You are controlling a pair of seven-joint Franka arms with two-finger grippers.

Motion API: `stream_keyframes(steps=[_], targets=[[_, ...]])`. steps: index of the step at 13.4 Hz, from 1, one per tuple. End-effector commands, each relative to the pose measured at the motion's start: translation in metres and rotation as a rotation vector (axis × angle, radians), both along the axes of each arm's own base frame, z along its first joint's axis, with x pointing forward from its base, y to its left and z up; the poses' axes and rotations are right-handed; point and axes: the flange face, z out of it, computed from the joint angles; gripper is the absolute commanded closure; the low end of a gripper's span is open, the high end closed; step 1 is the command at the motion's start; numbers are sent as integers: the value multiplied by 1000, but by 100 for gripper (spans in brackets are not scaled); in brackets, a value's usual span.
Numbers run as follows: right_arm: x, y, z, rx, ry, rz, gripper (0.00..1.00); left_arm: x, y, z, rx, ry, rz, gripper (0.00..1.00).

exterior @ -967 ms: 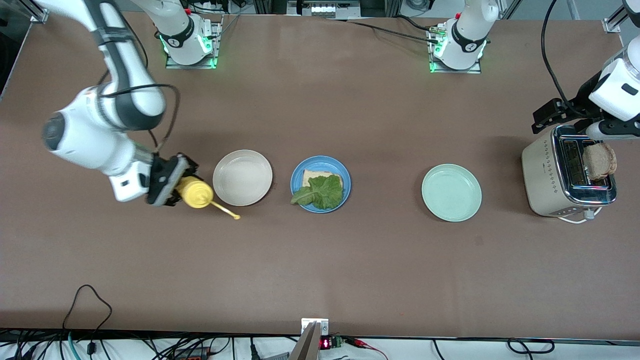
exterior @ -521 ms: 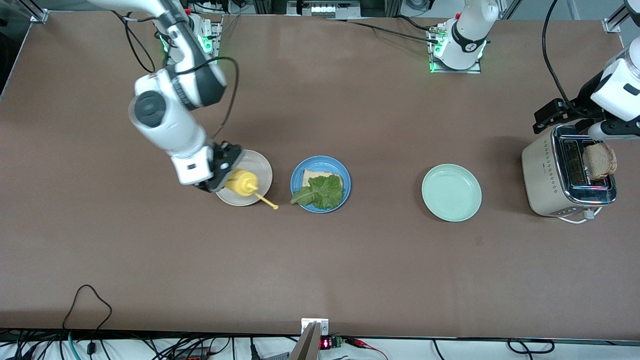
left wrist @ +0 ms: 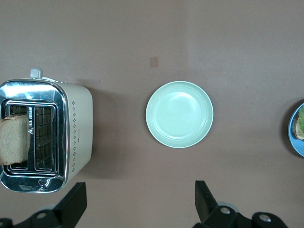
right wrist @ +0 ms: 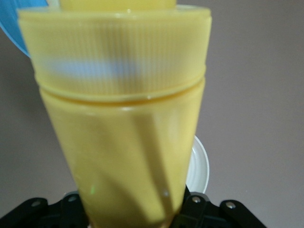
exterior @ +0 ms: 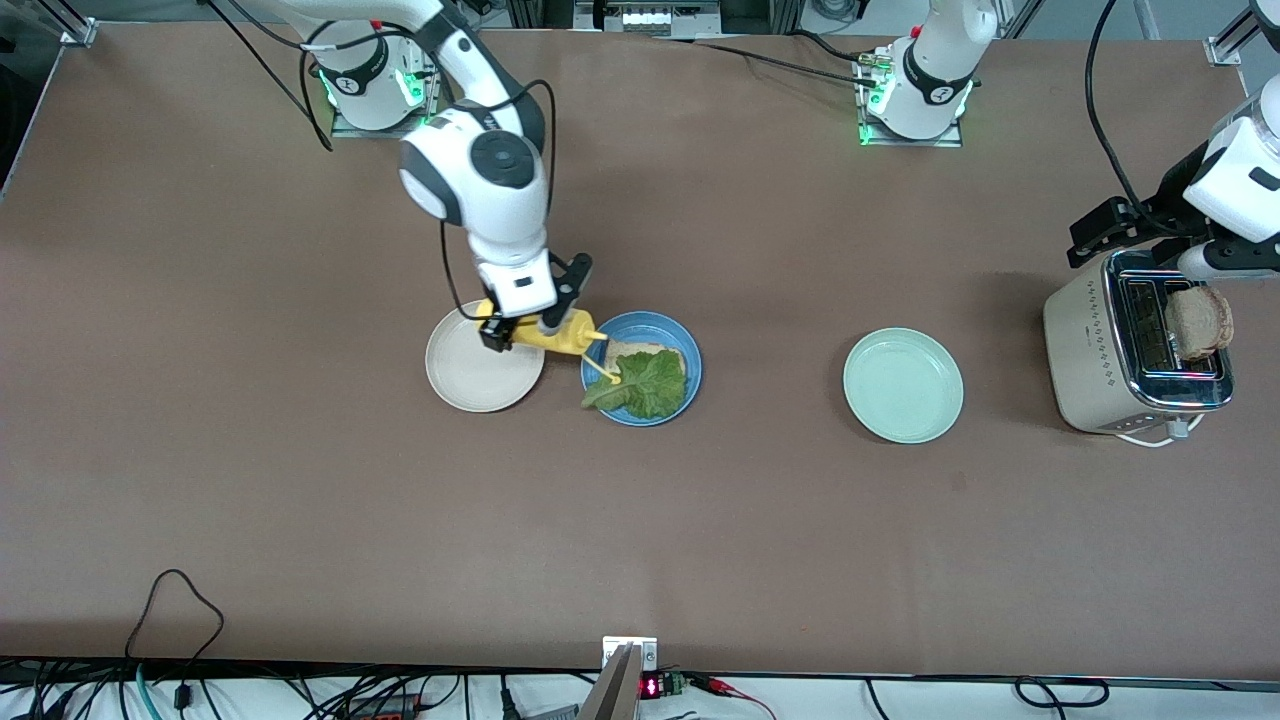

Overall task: Make sandwich in blue plate with both arms
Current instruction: 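Tilt the mustard bottle over the sandwich on the blue plate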

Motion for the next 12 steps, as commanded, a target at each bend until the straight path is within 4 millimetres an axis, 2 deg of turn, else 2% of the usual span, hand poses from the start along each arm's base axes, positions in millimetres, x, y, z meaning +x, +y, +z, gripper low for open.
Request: stream_keyframes(steps=[1,4,6,8,10,12], targets=[[-2,5,-6,-48,-37,23,100,-5,1,6,-10,-13,-5,0],[-5,6,-8,-85,-47,52,100,-5,1,6,-10,-14,-6,0],[4,-4,-2,-67,-49,14,100,-5,2,6,-9,-14,-6,0],[32,-46,24,-30,-69,-75,100,-5,1,7,-9,-16,-8,0],[37,-71,47,31,-51,-143,100,-5,0,8,-9,-14,-9,0],[42,-92,63,48,-37,-135,100,-5,1,6,-9,-8,-8,0]])
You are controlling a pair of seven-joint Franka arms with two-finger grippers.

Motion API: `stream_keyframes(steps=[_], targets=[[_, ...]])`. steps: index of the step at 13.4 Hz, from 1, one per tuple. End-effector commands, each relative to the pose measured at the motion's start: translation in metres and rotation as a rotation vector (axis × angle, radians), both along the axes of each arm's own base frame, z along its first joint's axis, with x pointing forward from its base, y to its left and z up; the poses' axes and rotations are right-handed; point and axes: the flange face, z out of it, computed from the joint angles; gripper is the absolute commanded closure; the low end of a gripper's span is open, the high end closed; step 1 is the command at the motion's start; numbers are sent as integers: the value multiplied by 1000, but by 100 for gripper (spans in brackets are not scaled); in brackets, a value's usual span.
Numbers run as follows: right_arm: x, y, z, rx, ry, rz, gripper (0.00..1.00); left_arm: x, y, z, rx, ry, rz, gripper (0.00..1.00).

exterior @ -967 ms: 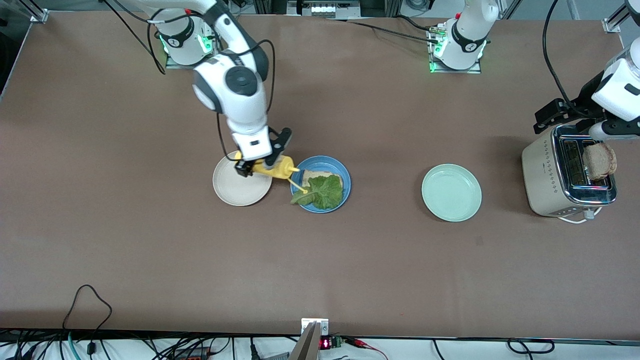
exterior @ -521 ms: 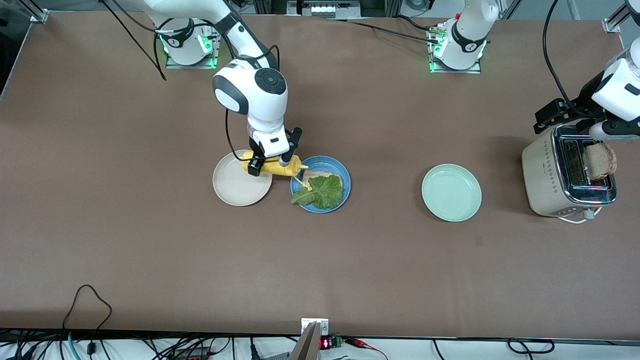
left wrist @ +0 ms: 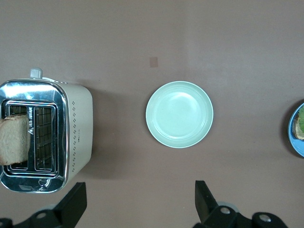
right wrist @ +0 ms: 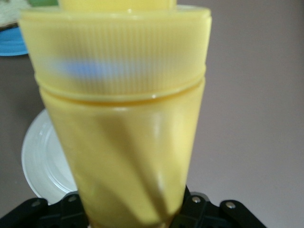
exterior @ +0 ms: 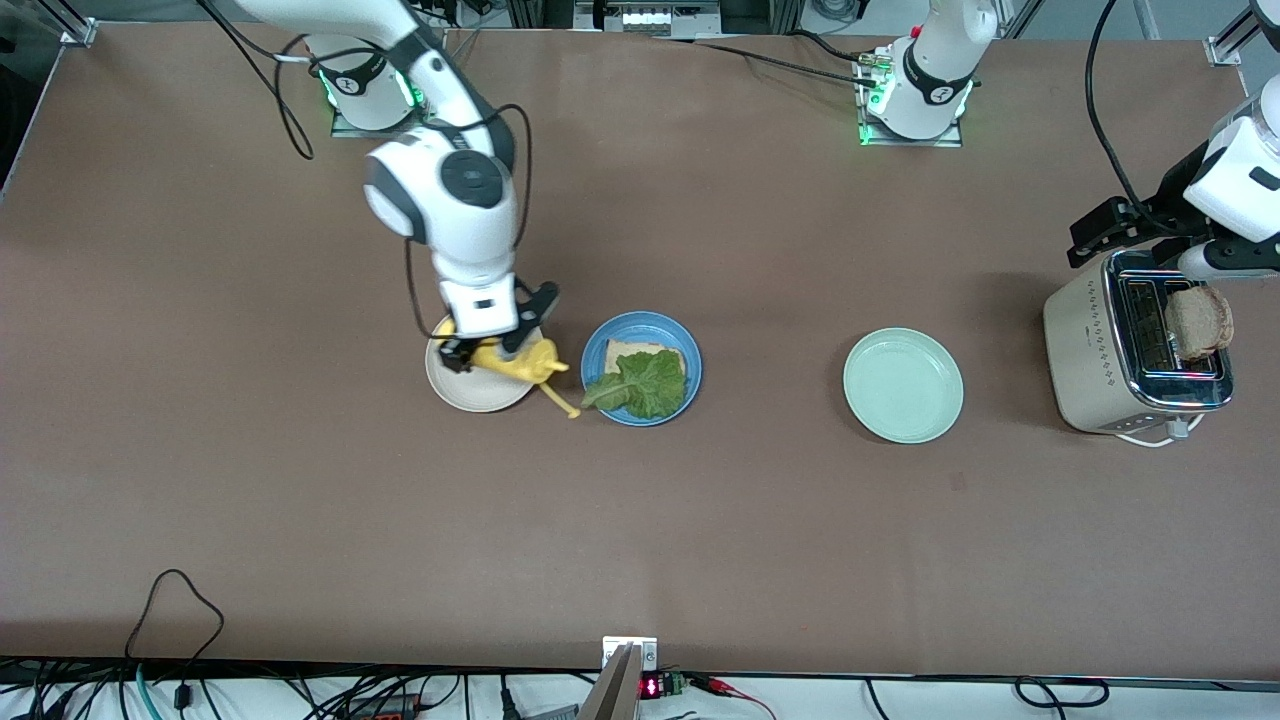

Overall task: Make sandwich in blue plate with both arms
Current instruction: 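Tilt the mustard bottle over the sandwich on the blue plate, then set the mustard back down while the left gripper reaches the toaster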

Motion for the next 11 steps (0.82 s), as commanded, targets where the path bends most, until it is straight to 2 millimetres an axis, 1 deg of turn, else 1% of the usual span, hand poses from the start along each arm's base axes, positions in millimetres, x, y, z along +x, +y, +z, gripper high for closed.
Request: stream_keyframes(steps=[1,2,4,6,9,11], targets=[[-5,-32,31,32,27,12,100,-5,0,5,-9,-6,-11,0],[1,-53,40,48,40,19,100,-5,0,5,-9,-5,-12,0],[13,-107,58,128,109,36,100,-4,1,2,-9,0,-11,0],[20,-161,73,232,190,86,100,-3,2,2,-5,-2,-11,0],[25,-241,77,348,240,176,100,-3,1,-1,-6,8,-11,0],[26,-294,71,424,238,245,100,-4,1,-3,-6,18,-11,0]])
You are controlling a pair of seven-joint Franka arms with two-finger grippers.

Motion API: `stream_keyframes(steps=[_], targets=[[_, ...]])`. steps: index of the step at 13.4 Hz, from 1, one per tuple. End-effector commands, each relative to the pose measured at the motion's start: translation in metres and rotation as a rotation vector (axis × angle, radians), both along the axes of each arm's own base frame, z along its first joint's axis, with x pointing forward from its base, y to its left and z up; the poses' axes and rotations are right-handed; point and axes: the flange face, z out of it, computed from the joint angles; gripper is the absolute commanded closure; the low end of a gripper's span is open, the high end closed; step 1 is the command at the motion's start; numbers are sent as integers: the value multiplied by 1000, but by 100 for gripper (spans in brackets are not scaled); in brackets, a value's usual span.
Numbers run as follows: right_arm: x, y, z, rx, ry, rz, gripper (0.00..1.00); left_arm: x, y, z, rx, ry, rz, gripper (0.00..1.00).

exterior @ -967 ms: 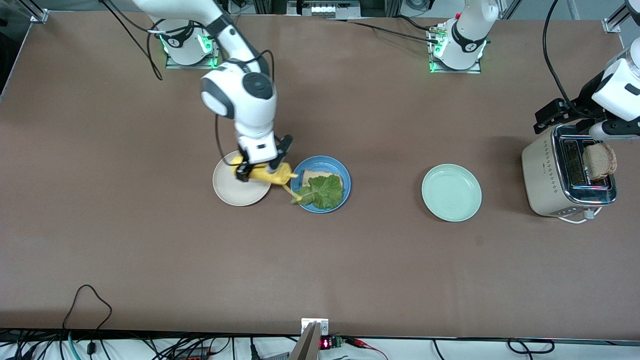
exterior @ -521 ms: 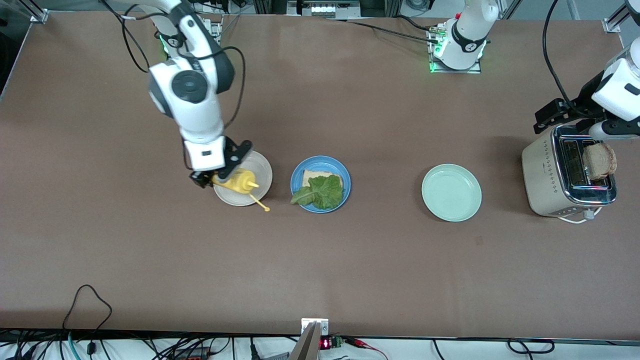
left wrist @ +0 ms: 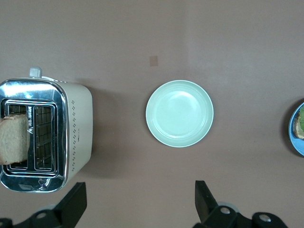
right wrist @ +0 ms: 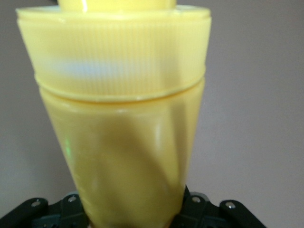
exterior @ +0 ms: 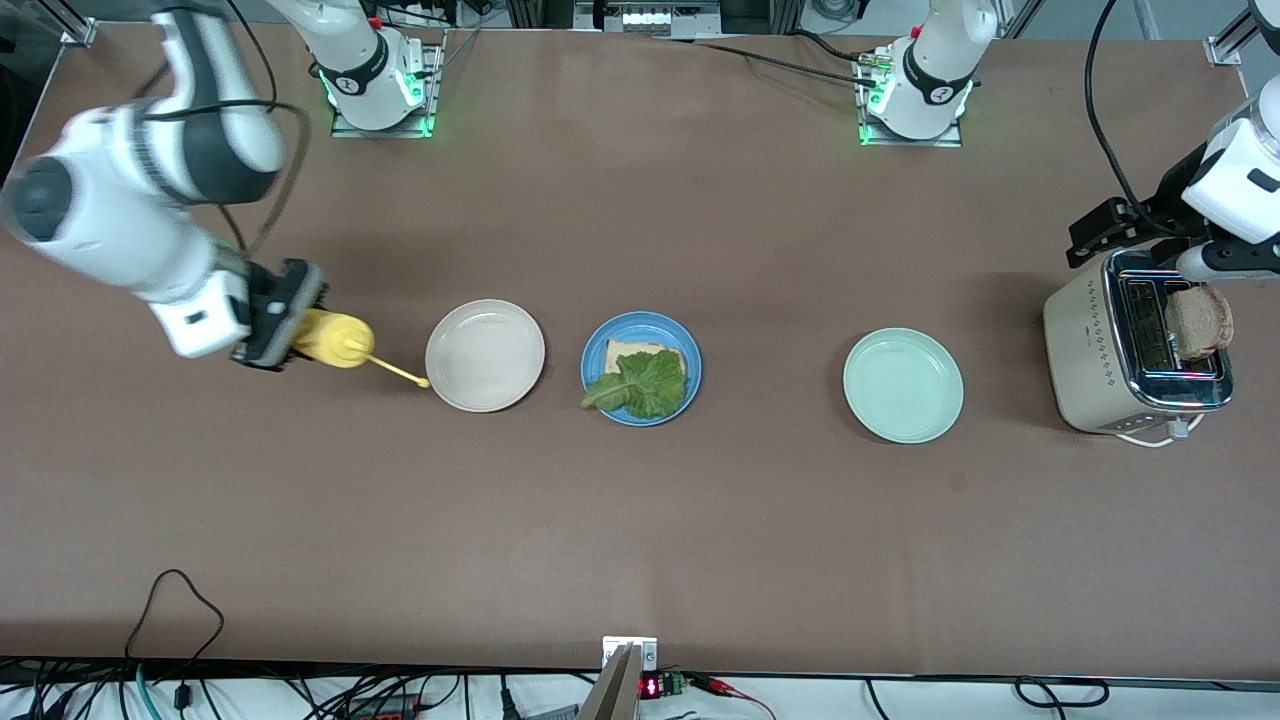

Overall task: Make sandwich in blue plate with both arms
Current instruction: 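Set the mustard back down while the left gripper reaches the toaster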

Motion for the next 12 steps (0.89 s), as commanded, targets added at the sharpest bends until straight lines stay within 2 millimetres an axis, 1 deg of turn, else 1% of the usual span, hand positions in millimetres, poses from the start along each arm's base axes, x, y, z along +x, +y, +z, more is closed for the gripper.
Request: stream_keyframes(steps=[1,2,3,4,5,6,7,8,9,10,12], targets=[[-8,-58,-6,106,-12,84,100,-4,1,-1,-5,10,-12,0],[-10,-79,-17,149,-8,111,100,0,2,-3,-2,4,-11,0],[-11,-99,-29,202,-10,127,100,10,12,-7,-4,5,0,0],[-14,-119,-45,258,-12,149,100,22,28,-12,-5,9,4,0],[-16,-134,-61,315,-22,167,100,37,50,-26,4,26,10,0],[-18,-145,-75,361,-43,192,100,47,71,-32,14,32,15,0],[-21,-154,-88,403,-63,207,100,54,97,-46,9,49,7,0],[-24,-160,-100,442,-83,227,100,56,112,-55,5,61,-4,0],[-25,-166,-112,480,-104,242,100,59,133,-67,3,59,-9,0],[-29,-175,-131,519,-120,246,100,63,159,-87,-3,66,-35,0],[-35,-188,-162,596,-150,244,100,59,207,-120,-31,101,-73,0]])
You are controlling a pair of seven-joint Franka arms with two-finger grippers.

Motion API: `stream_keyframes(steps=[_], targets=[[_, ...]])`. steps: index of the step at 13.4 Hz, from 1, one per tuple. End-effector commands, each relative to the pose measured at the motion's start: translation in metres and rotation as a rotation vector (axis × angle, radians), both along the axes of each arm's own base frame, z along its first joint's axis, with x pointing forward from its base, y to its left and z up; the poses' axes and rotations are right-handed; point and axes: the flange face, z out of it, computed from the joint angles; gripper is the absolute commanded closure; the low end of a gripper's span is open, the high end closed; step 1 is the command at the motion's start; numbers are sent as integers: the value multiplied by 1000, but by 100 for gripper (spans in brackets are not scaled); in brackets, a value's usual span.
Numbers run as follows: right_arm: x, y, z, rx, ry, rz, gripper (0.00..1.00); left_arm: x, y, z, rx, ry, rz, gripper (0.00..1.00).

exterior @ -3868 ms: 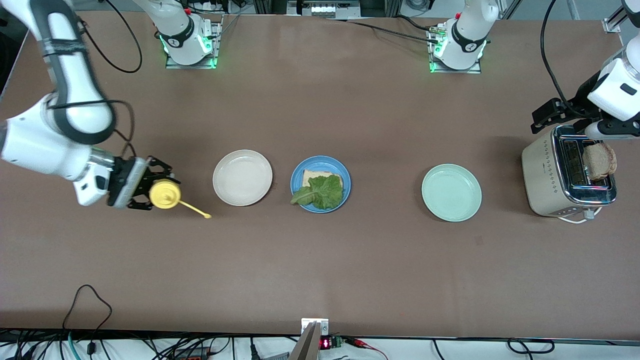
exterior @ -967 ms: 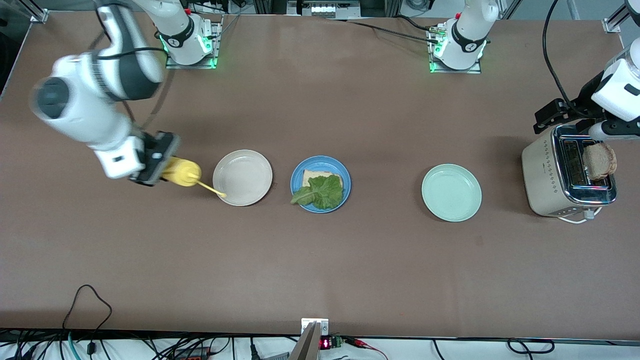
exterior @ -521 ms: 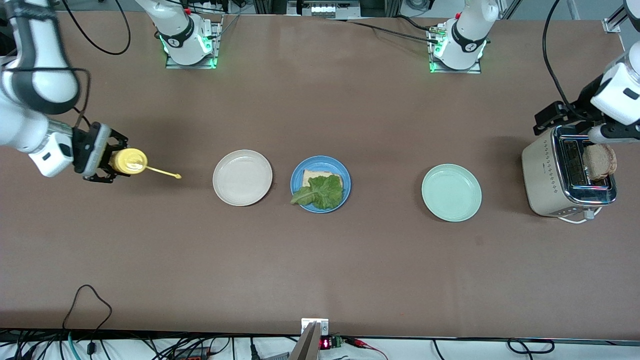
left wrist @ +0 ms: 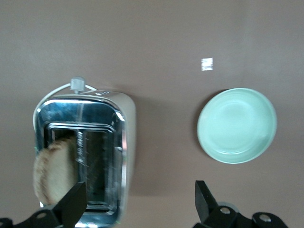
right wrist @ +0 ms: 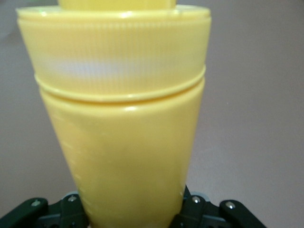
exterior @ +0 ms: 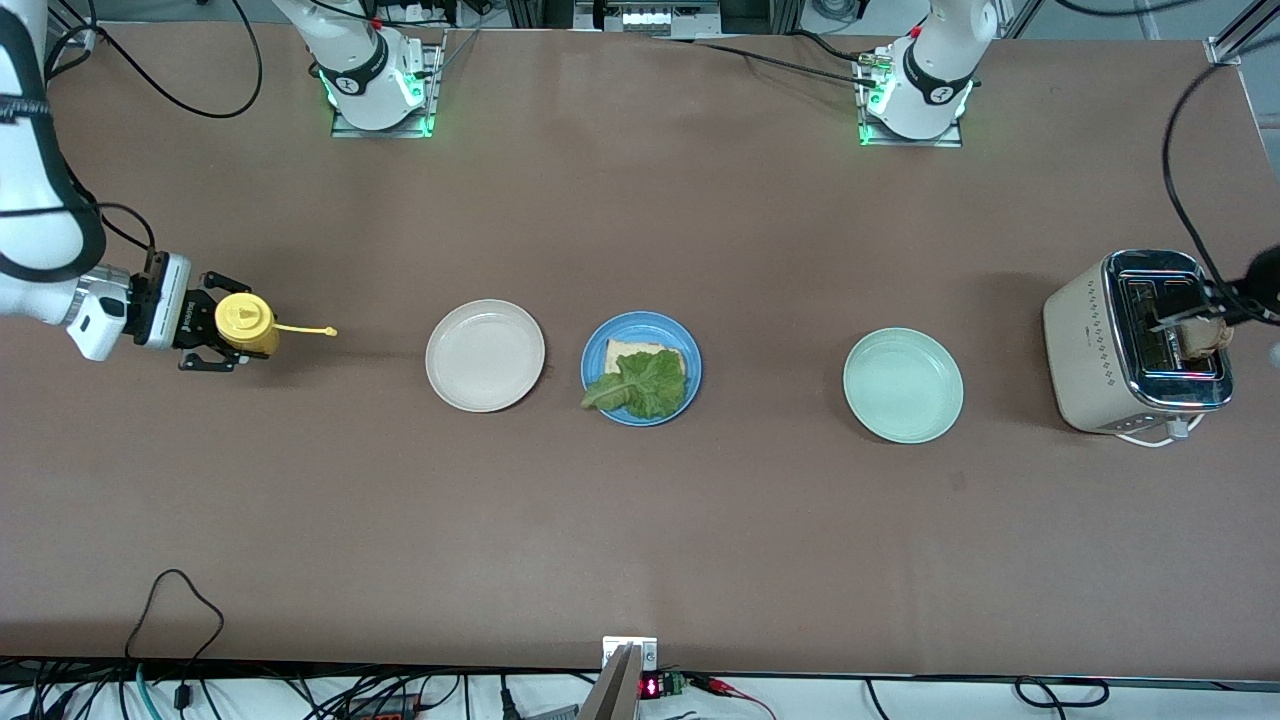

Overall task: Make sandwich in blue plate with both arms
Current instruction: 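Set the mustard back down while the left gripper reaches the toaster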

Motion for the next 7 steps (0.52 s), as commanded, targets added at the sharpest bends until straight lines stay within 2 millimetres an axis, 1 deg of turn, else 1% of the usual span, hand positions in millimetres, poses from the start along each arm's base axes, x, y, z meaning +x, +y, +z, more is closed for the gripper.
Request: stream_keyframes(steps=[1,2,3,4,5,7], targets=[[-8,-15,-34,123,-40,0,100,3,57,-35,-20,32,-63,0],[-11,-20,-45,145,-47,0,100,3,69,-42,-17,23,-100,0],[-15,-26,-57,169,-47,-7,100,4,77,-51,-21,19,-140,0],[-17,-27,-66,196,-44,-11,100,-1,94,-62,-30,24,-153,0],[-18,-30,-76,223,-43,-13,100,-1,103,-69,-29,22,-164,0],[-19,-34,-95,244,-37,-16,100,-2,114,-75,26,46,-202,0]])
